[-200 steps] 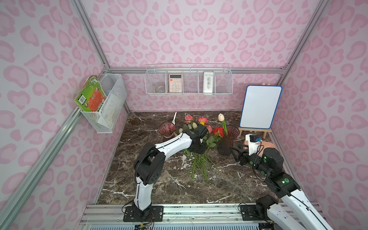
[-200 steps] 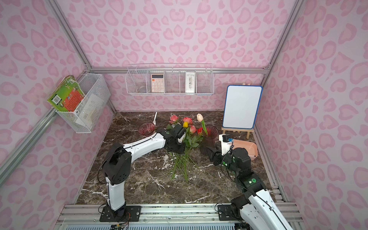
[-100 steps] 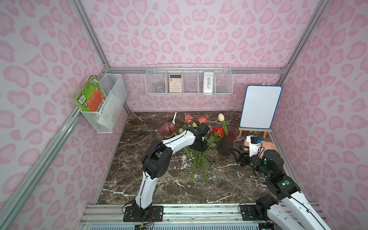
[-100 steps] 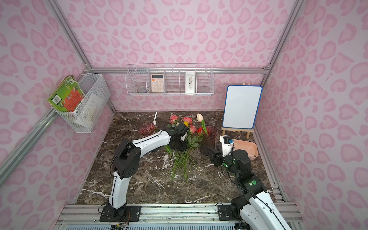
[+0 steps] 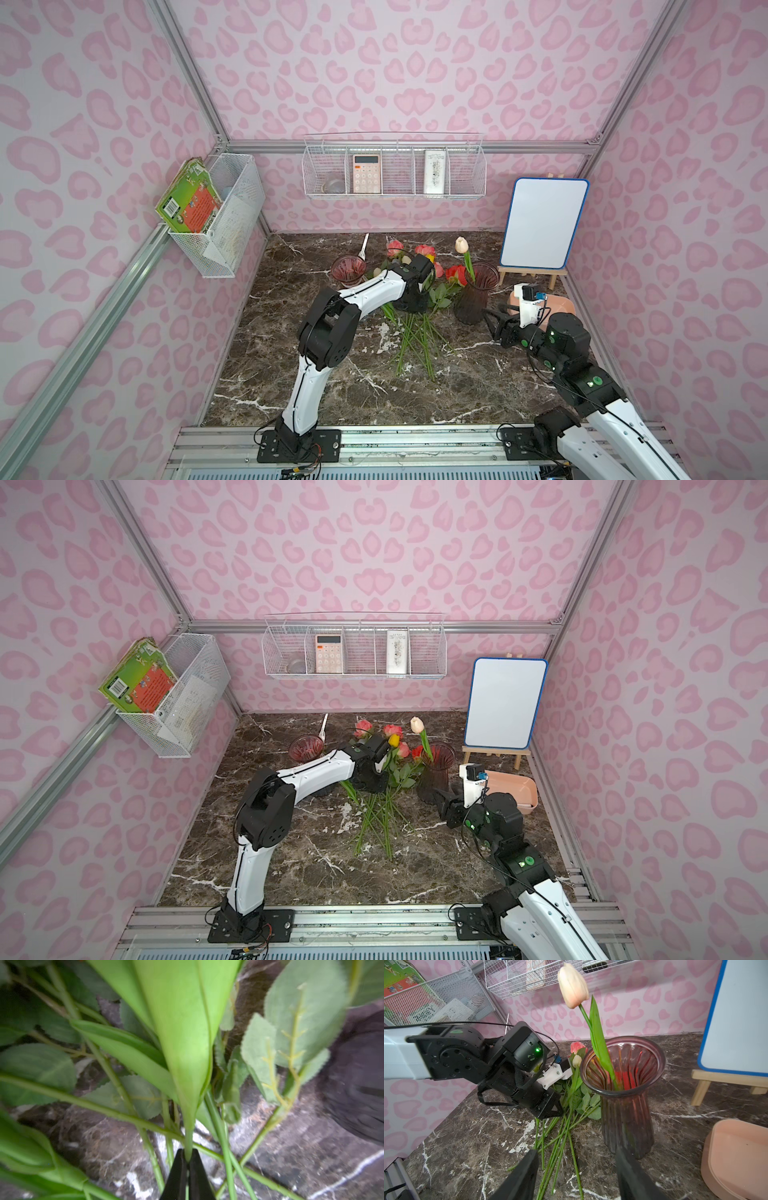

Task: Arrange the flowers in different vases according to their variety
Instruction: Pick up the flower at the center of the board.

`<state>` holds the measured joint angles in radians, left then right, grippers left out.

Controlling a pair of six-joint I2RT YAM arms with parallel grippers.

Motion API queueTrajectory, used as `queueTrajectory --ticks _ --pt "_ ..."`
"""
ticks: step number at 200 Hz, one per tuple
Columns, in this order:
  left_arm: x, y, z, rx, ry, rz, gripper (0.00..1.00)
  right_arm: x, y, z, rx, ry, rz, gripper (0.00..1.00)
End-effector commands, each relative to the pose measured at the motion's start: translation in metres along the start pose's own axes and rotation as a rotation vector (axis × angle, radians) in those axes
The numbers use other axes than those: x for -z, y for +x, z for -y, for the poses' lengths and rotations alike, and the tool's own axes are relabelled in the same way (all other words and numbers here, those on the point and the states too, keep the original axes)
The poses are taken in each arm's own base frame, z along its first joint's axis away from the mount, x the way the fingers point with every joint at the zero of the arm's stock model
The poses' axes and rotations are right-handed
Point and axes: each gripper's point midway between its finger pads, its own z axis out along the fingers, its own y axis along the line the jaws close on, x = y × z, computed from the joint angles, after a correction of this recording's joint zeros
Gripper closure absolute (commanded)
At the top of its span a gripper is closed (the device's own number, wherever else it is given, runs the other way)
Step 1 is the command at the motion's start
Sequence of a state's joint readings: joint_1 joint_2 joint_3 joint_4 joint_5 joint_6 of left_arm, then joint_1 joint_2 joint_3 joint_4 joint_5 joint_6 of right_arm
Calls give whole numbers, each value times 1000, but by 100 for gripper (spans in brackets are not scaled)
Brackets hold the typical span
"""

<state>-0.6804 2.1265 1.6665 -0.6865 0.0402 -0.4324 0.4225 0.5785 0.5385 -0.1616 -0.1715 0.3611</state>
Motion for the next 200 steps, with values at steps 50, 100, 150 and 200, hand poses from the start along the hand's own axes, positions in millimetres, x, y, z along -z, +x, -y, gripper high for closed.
queueTrajectory --ticks 50,100,150,200 --pt "78 -31 8 14 81 294 100 -6 -1 3 -4 9 16 39" --pt "134 -57 17 23 174 557 100 -9 0 11 -30 40 33 39" --pt "214 -86 46 -47 322 818 100 -8 -1 11 -42 41 33 39" --pt "289 -89 99 -139 458 1060 100 -5 0 11 -57 46 37 39"
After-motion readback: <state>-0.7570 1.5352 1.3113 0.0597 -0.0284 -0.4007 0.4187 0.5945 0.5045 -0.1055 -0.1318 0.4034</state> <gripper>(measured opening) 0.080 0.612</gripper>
